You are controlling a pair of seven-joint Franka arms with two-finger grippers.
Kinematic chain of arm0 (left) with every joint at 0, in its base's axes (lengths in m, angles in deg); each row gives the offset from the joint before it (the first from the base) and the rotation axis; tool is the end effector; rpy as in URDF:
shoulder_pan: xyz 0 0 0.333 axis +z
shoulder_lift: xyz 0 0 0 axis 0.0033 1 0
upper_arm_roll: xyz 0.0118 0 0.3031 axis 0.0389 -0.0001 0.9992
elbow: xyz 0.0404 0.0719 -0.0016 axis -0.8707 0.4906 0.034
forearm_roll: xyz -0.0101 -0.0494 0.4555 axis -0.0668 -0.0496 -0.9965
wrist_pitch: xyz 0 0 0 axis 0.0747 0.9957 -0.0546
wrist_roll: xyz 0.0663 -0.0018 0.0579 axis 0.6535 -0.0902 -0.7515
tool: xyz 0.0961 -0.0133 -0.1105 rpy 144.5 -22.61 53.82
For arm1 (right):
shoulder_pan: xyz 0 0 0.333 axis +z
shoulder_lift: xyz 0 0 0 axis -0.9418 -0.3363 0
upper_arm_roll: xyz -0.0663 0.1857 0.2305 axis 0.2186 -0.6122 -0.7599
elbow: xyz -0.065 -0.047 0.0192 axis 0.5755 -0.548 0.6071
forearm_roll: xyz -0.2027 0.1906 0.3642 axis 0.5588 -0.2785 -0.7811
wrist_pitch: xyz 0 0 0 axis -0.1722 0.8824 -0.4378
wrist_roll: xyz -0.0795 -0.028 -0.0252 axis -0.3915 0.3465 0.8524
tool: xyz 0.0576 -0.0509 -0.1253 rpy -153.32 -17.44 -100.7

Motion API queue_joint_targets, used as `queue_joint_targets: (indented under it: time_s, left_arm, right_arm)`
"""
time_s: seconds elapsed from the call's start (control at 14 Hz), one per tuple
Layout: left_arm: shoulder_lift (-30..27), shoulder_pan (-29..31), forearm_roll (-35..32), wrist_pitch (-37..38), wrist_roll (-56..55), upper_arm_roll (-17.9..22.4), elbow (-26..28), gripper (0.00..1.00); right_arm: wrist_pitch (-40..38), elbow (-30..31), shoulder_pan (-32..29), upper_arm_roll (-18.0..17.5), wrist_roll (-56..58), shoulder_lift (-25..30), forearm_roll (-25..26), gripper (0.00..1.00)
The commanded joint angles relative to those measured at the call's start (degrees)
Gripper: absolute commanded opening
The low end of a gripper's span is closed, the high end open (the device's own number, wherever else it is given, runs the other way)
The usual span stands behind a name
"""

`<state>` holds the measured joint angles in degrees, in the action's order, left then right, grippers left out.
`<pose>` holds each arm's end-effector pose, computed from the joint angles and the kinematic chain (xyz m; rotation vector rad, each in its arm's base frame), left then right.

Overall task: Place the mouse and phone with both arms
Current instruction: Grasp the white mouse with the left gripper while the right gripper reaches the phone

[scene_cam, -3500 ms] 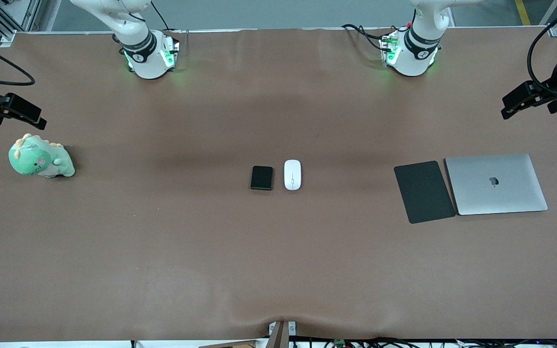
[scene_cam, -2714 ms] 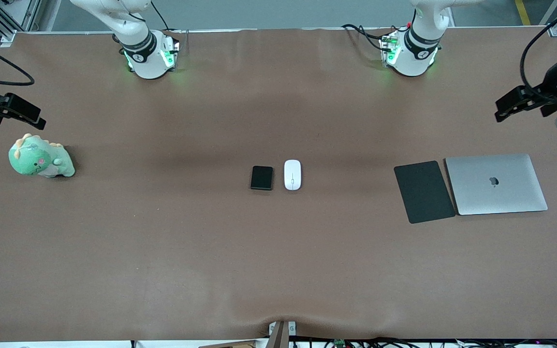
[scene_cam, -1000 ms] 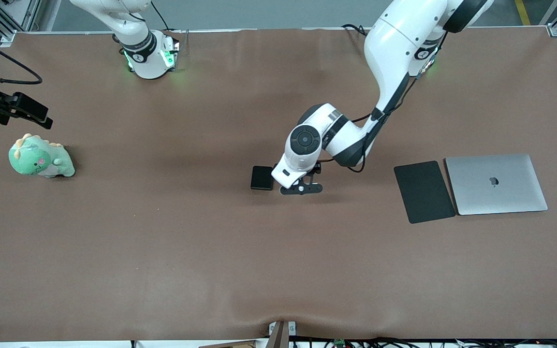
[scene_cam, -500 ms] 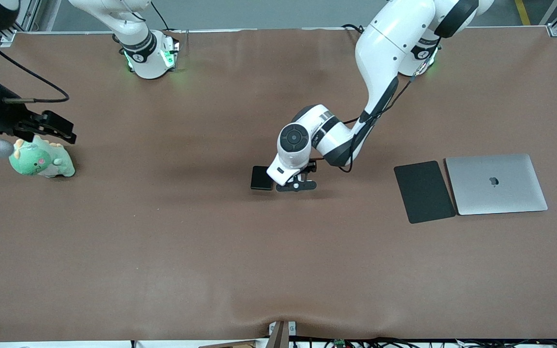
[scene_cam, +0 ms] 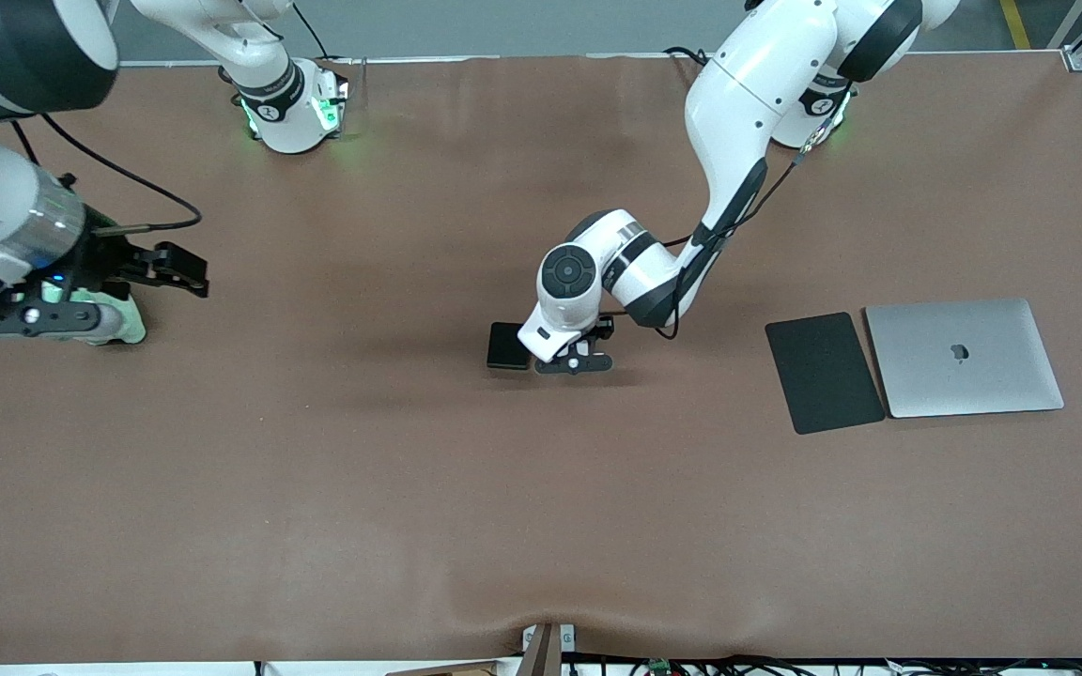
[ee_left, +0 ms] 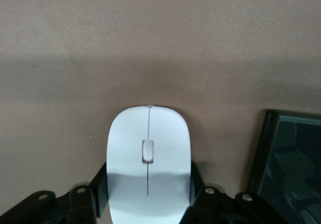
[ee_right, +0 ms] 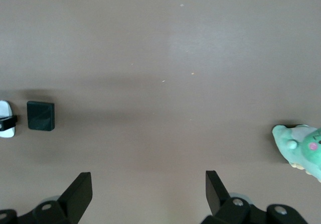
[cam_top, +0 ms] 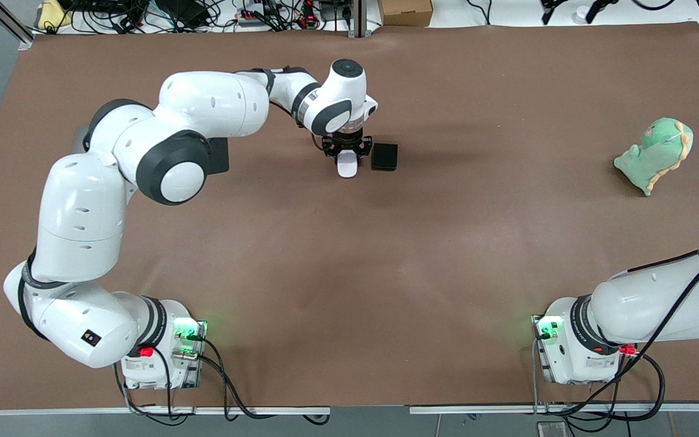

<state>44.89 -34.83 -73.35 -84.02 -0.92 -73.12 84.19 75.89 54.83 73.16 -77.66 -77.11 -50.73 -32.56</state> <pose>0.5106 -0.5277 0.0769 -3.1116 -0.0327 0.1408 0.6497 0.1262 0.5252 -3.1174 -0.0646 0.1567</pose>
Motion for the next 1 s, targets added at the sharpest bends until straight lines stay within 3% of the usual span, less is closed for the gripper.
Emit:
queue_joint_targets:
  time_s: [0.0, 0.14, 0.36, 0.64, 0.79, 0.93]
  left_arm:
    - [-0.1, -0.5, -1.7, 0.2, -0.7, 0.7, -0.9, 0.51]
    - [-1.7, 1.4, -2.3, 2.8, 1.5, 0.7, -0.5, 0.41]
    - [-5.2, 4.9, -2.3, 7.7, 5.6, 0.6, -0.4, 0.36]
    - [-11.5, 10.7, -2.3, 15.2, 12.2, 0.4, 0.7, 0.36]
    - [-15.5, 14.8, -2.3, 15.6, 16.8, 0.4, 4.5, 0.36]
    - [-19.1, 19.9, -2.3, 15.6, 22.5, 0.4, 8.7, 0.36]
  right_arm:
    - [2.9, 0.1, 3.5, 0.0, -1.0, -2.5, -1.8, 1.0]
    - [3.5, 0.5, 4.8, 0.1, -3.8, -4.0, -6.7, 1.0]
    - [7.5, 2.2, 8.7, 0.2, -10.5, -5.7, -7.3, 1.0]
    - [26.6, 13.5, 16.3, 0.2, -18.4, -6.4, -7.0, 1.0]
    - [32.0, 13.8, 21.0, 0.4, -21.5, -10.9, -4.6, 1.0]
    - [38.1, 13.6, 23.5, 0.5, -25.5, -15.4, 3.1, 1.0]
